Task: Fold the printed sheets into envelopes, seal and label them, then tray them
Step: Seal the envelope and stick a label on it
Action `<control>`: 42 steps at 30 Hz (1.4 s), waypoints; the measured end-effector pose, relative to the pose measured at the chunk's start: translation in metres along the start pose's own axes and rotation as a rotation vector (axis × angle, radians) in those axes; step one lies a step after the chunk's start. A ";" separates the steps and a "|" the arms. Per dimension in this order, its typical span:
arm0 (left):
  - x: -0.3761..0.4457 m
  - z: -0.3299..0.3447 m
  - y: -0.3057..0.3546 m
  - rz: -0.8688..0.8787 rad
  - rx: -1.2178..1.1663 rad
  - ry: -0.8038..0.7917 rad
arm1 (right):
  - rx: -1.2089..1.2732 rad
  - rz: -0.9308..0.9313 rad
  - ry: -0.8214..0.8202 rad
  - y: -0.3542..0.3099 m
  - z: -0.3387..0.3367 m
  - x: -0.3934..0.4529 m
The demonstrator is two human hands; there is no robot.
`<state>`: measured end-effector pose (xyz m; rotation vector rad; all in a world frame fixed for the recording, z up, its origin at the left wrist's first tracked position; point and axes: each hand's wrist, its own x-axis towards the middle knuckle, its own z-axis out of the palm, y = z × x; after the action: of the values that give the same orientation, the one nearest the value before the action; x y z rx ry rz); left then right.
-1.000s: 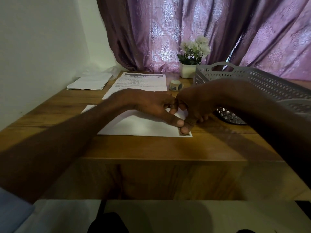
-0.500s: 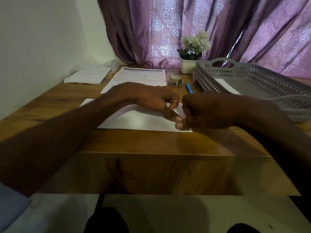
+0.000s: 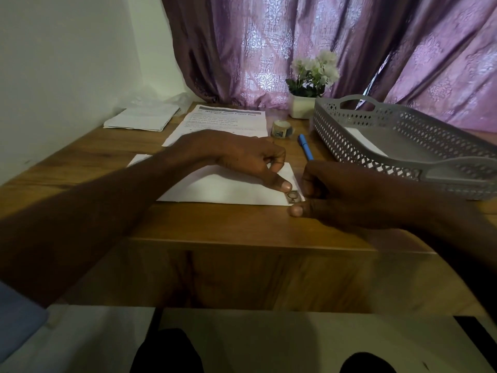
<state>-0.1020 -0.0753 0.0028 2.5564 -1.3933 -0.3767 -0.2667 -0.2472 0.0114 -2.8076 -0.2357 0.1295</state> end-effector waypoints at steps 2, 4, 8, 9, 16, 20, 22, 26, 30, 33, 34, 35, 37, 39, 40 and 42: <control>-0.001 -0.001 0.007 0.042 -0.039 -0.052 | 0.079 0.004 0.069 0.005 0.001 0.001; -0.001 0.001 0.006 0.053 -0.059 -0.028 | 0.079 0.034 0.171 0.008 0.003 0.005; 0.001 0.001 0.002 0.054 -0.084 -0.033 | 0.051 0.091 0.278 0.006 0.012 0.016; 0.001 0.000 0.002 0.060 -0.096 -0.029 | 0.031 0.095 0.297 0.005 0.014 0.018; -0.001 0.000 0.005 0.055 -0.081 -0.038 | 0.071 0.143 0.328 0.003 0.017 0.022; -0.003 -0.002 0.008 0.051 -0.080 -0.049 | 0.083 0.153 0.365 0.000 0.018 0.024; -0.003 -0.002 0.007 0.044 -0.079 -0.048 | 0.076 0.143 0.405 0.001 0.021 0.023; 0.001 0.000 0.006 0.020 -0.079 -0.048 | 0.125 0.126 0.406 0.001 0.020 0.019; 0.001 0.001 0.009 0.013 -0.101 -0.052 | 0.164 0.118 0.334 0.004 0.015 0.015; -0.001 0.001 0.010 0.006 -0.106 -0.050 | 0.147 0.086 0.265 0.006 0.015 0.015; -0.001 0.001 0.010 0.004 -0.111 -0.053 | 0.123 0.076 0.239 0.006 0.012 0.015; 0.000 0.001 0.009 0.003 -0.117 -0.056 | 0.108 0.068 0.209 0.005 0.009 0.015; 0.000 0.001 0.009 0.004 -0.121 -0.064 | 0.119 0.062 0.125 0.003 0.000 0.013; 0.000 0.000 0.008 0.002 -0.114 -0.063 | 0.158 0.067 0.091 0.002 -0.003 0.013; 0.000 0.000 0.008 0.001 -0.108 -0.060 | 0.160 0.073 0.119 0.002 -0.001 0.015; 0.000 0.001 0.007 0.004 -0.090 -0.049 | 0.090 0.090 0.212 0.003 0.006 0.021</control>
<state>-0.1072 -0.0792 0.0042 2.4876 -1.3652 -0.4925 -0.2463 -0.2442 0.0036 -2.7158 -0.0519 -0.1332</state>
